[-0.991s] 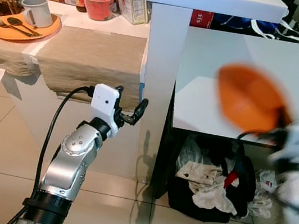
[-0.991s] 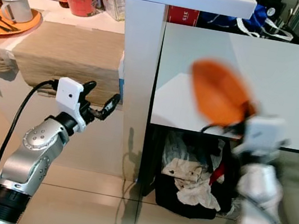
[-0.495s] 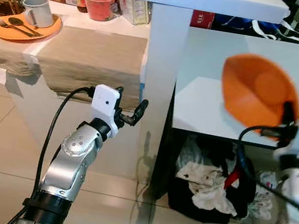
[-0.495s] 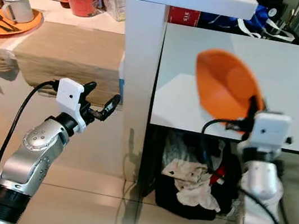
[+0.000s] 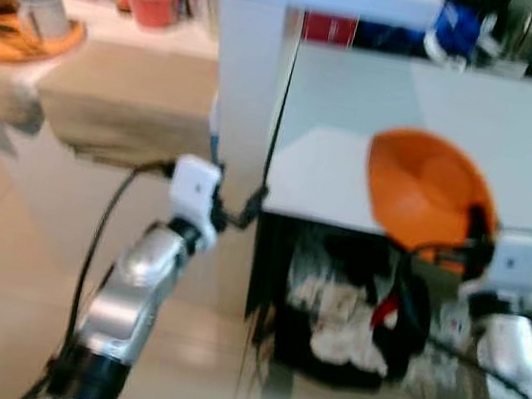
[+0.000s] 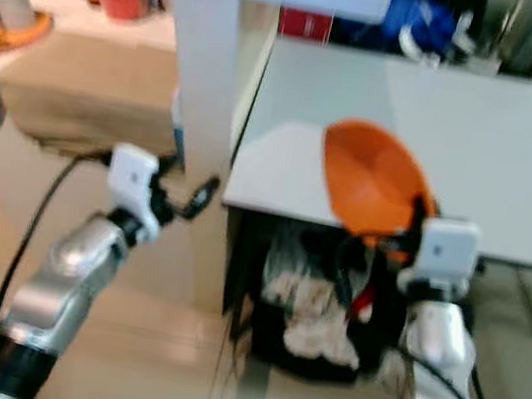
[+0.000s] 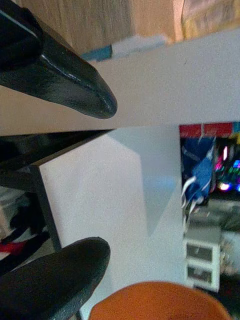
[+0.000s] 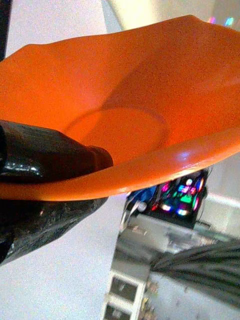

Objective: Setting the table

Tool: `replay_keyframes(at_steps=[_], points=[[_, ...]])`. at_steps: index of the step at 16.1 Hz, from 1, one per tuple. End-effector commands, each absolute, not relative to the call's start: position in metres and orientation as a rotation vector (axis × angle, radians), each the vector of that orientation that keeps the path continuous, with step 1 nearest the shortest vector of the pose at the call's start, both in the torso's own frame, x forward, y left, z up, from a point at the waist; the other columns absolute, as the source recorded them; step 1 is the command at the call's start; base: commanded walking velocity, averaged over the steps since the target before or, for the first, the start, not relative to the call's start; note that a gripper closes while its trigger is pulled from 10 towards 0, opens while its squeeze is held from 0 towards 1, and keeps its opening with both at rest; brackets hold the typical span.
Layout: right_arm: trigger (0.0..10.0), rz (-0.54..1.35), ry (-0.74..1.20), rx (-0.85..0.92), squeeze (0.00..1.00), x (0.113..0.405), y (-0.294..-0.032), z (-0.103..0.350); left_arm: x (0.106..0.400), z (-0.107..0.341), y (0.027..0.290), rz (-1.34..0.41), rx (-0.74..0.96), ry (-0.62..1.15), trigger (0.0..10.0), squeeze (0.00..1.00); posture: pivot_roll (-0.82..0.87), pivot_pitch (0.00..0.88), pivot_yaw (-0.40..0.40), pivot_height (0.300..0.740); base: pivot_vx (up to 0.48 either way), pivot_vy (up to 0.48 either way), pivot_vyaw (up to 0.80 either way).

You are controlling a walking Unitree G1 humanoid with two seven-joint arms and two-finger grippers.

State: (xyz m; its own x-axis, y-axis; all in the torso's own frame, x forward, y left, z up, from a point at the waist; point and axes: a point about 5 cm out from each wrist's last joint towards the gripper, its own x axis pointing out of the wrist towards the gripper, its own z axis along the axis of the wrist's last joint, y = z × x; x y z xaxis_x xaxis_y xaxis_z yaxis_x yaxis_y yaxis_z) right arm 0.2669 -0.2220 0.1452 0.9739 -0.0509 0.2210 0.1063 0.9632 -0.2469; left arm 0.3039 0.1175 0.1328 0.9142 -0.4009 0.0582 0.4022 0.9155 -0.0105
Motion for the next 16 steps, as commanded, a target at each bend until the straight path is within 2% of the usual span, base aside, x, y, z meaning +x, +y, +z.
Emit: replay_keyframes(at_steps=[1,6,7,8,9,10,13,16], points=[[0.0,-0.079,-0.222,-0.27,0.0,0.266,-0.223,0.147,0.305,0.131,0.115,-0.416,-0.02,-0.039,10.0,0.0,-0.04,0.0,0.039,0.74,0.0,-0.416,0.0],[0.0,-0.038,-0.203,-0.277,0.0,0.263,-0.218,0.144,0.308,0.13,0.116,-0.415,-0.003,-0.028,10.0,0.0,-0.04,0.0,0.042,0.74,0.275,-0.389,0.0],[0.0,-0.011,-0.192,-0.289,0.0,0.259,-0.217,0.142,0.308,0.129,0.116,-0.411,-0.004,-0.025,10.0,0.0,-0.04,0.0,0.039,0.74,0.386,0.0,0.0],[0.0,0.016,-0.171,-0.299,0.0,0.252,-0.218,0.14,0.309,0.128,0.118,-0.406,-0.006,-0.015,10.0,0.0,-0.04,0.0,0.035,0.74,0.0,0.0,0.0],[0.0,0.103,-0.092,-0.313,0.0,0.228,-0.221,0.127,0.307,0.121,0.126,-0.391,0.009,0.018,10.0,0.0,-0.05,0.0,0.03,0.74,0.0,0.0,0.0],[0.0,0.118,-0.067,-0.314,0.0,0.222,-0.223,0.123,0.307,0.12,0.127,-0.389,0.011,0.024,10.0,0.0,-0.05,0.0,0.029,0.74,0.0,0.0,0.0],[0.0,0.175,0.008,-0.289,0.0,0.199,-0.216,0.106,0.287,0.095,0.152,-0.361,0.012,0.134,10.0,0.0,-0.05,0.0,0.023,0.74,0.0,0.0,0.0],[0.0,0.187,0.027,-0.288,0.0,0.194,-0.211,0.101,0.263,0.081,0.163,-0.397,0.024,0.197,10.0,0.0,-0.03,0.0,0.019,0.74,0.0,0.0,0.0]])
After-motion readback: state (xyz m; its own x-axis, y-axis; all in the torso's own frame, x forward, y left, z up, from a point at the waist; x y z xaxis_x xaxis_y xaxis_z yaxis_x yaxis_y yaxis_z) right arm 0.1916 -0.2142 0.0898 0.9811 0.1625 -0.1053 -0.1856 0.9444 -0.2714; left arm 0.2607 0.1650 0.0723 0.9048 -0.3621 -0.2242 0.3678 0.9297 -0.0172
